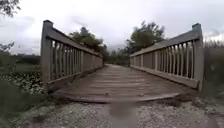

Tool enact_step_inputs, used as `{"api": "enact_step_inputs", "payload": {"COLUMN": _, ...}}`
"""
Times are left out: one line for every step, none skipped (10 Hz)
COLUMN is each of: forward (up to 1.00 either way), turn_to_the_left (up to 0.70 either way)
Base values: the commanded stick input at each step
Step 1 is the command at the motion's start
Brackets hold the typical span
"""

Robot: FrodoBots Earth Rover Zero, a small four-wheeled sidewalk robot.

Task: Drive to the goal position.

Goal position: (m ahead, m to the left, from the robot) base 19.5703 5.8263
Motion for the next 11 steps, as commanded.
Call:
{"api": "enact_step_inputs", "payload": {"forward": 0.50, "turn_to_the_left": -0.50}}
{"api": "enact_step_inputs", "payload": {"forward": 0.50, "turn_to_the_left": -0.50}}
{"api": "enact_step_inputs", "payload": {"forward": 0.50, "turn_to_the_left": -0.36}}
{"api": "enact_step_inputs", "payload": {"forward": 0.50, "turn_to_the_left": 0.00}}
{"api": "enact_step_inputs", "payload": {"forward": 0.50, "turn_to_the_left": 0.00}}
{"api": "enact_step_inputs", "payload": {"forward": 0.50, "turn_to_the_left": 0.00}}
{"api": "enact_step_inputs", "payload": {"forward": 0.50, "turn_to_the_left": 0.00}}
{"api": "enact_step_inputs", "payload": {"forward": 0.50, "turn_to_the_left": 0.00}}
{"api": "enact_step_inputs", "payload": {"forward": 0.50, "turn_to_the_left": 0.00}}
{"api": "enact_step_inputs", "payload": {"forward": 0.50, "turn_to_the_left": 0.00}}
{"api": "enact_step_inputs", "payload": {"forward": 0.50, "turn_to_the_left": 0.00}}
